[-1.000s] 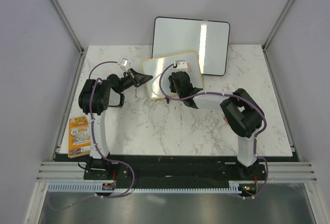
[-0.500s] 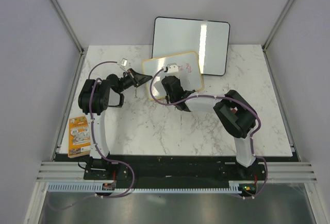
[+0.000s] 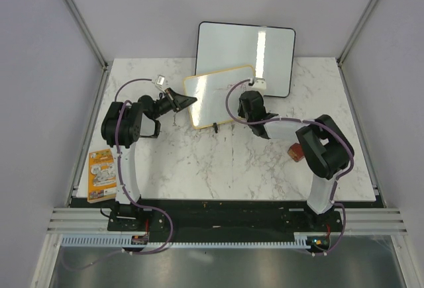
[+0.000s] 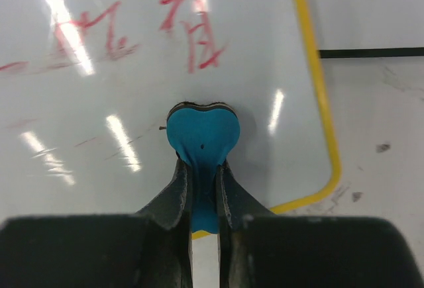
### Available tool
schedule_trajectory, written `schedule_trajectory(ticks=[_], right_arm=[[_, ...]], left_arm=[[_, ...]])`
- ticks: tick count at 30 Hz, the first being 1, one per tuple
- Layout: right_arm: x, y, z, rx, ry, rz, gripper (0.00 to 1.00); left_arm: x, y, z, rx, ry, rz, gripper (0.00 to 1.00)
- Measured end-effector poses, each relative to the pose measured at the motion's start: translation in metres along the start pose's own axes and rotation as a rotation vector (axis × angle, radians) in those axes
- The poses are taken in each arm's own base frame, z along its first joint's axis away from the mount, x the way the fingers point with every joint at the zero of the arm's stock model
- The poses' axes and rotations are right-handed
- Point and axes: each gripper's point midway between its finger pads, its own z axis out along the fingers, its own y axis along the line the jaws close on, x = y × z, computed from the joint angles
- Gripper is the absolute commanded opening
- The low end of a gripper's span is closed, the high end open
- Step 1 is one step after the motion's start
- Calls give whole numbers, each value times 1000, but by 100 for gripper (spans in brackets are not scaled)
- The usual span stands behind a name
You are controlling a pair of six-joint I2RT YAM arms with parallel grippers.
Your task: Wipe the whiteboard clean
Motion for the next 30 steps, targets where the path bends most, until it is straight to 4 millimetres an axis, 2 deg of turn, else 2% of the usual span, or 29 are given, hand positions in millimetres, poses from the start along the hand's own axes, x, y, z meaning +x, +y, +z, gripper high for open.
schedule_trajectory(ticks=[3,6,11,17,22,27,30], right_arm=[[-5,-31,3,64,2,50,0],[-6,-48,5,116,3,72,0],[-6,-49,5,125,3,72,0],[-5,-32,4,160,-12,-57,0],[2,14,-2,100,-8,-178,0],[21,76,-15,-13,11,-277,0],[32,105,-21,-67,21,-313,0]], left_arm=[[0,0,0,2,0,1,2],[0,-1,0,3,3,2,2],[1,-2,0,8,8,4,2],[1,-1,-2,7,10,3,2],[-1,0,-4,5,8,3,2],[-2,1,-5,4,8,3,2],[-2,1,-5,3,8,3,2]])
